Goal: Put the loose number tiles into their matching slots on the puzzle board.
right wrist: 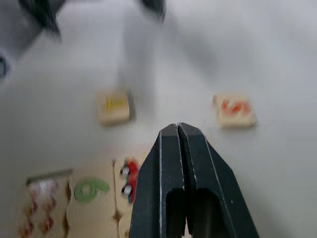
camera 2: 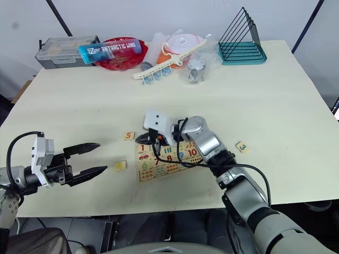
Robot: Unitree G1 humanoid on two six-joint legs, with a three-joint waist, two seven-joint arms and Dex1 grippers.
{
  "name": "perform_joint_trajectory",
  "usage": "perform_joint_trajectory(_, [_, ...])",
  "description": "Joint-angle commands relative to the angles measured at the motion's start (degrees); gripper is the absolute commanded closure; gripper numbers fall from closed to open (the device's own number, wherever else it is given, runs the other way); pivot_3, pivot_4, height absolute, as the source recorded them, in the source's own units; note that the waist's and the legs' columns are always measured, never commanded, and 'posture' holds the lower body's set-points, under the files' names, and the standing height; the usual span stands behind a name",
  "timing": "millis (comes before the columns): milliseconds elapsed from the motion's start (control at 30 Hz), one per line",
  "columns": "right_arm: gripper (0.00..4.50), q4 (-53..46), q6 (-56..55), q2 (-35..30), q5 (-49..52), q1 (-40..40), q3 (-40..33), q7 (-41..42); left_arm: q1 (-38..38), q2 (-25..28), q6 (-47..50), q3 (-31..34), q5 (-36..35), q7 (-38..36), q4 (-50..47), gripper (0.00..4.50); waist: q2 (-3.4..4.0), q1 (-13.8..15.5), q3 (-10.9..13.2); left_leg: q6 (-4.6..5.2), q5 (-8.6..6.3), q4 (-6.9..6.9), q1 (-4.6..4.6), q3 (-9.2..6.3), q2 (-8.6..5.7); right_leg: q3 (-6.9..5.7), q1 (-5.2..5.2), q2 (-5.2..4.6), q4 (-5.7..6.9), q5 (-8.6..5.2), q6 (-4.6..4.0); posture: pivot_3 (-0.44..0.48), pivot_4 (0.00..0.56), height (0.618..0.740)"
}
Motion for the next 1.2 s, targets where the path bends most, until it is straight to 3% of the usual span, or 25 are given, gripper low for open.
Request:
perform_joint_trajectory(33, [4.48, -10.6, 3.7, -1.3, 3.4, 3.3, -3.3, -2.8, 1.6, -1.3, -1.1, 0.9, -0.1, 1.4, -2.3, 0.00, -0.03, 0.0, 0.0, -0.01, 0.00, 0.00, 0.00, 0.01, 0.00, 0.00, 0.00, 0.00, -0.01, 0.00, 0.00, 0.000, 0.150, 0.740])
perform_joint_trajectory(200, [4.48, -21.4, 2.9, -5.7, 5.4, 11.3, -8.0, -7.4, 3.3, -3.3, -2.2, 1.5, 0.4, 3.8, -2.9, 0.00, -0.16, 0.3, -0.1, 0.11, -0.07, -0.01, -0.02, 0.01, 0.04, 0.00, 0.02, -0.05, -0.03, 0.00, 0.00, 0.000, 0.150, 0.740])
perform_joint_trajectory(500, [4.48, -31.8, 5.2, -16.8, 10.1, 25.3, -19.0, -12.5, 5.5, -5.2, -3.5, 0.4, 0.7, 4.7, -3.0, 0.00, -0.19, 0.4, -0.1, 0.23, -0.13, -0.01, 0.00, 0.03, 0.04, 0.00, 0.10, -0.05, -0.07, 0.02, -0.03, 0.000, 0.150, 0.740])
perform_joint_trajectory(867, [4.48, -36.9, -0.7, -30.4, 19.5, 49.3, -37.0, -7.1, 6.0, -6.0, -5.8, -1.4, 2.1, 4.0, -1.0, 0.00, -0.19, 1.4, -0.1, 0.27, -0.14, -0.01, 0.07, 0.07, 0.04, 0.00, 0.24, -0.04, -0.15, 0.02, -0.02, 0.000, 0.150, 0.740])
perform_joint_trajectory(933, [3.47, -36.1, -2.5, -31.2, 21.2, 53.1, -40.2, -6.0, 6.2, -5.8, -6.3, -1.5, 2.2, 3.6, -0.7, 0.00, -0.20, 1.5, -0.1, 0.28, -0.14, -0.01, 0.19, 0.10, 0.06, 0.02, 0.33, -0.01, -0.15, 0.02, -0.02, 0.000, 0.150, 0.740])
perform_joint_trajectory(967, [3.18, -35.6, -3.5, -31.4, 21.8, 54.7, -41.7, -5.7, 6.3, -5.8, -6.4, -1.5, 2.2, 3.4, -0.5, 0.00, -0.19, 1.5, -0.1, 0.28, -0.15, -0.01, 0.23, 0.11, 0.07, 0.03, 0.36, 0.00, -0.15, 0.02, -0.02, 0.000, 0.150, 0.740])
perform_joint_trajectory(1167, [0.08, -32.9, -9.1, -33.1, 24.5, 64.3, -48.7, -1.3, 6.9, -5.1, -7.6, -0.5, 2.6, 2.5, 1.1, 0.00, -0.21, 1.8, -0.1, 0.29, -0.15, -0.01, 0.29, 0.10, 0.13, 0.01, 0.48, 0.01, -0.20, 0.01, -0.02, 0.000, 0.150, 0.740])
perform_joint_trajectory(1200, [0.03, -32.4, -9.9, -33.3, 24.9, 65.2, -49.3, -0.7, 6.9, -5.0, -7.9, -0.3, 2.7, 2.3, 1.6, 0.00, -0.20, 1.8, -0.1, 0.29, -0.15, -0.01, 0.31, 0.10, 0.14, 0.01, 0.49, 0.01, -0.20, 0.01, -0.02, 0.000, 0.150, 0.740])
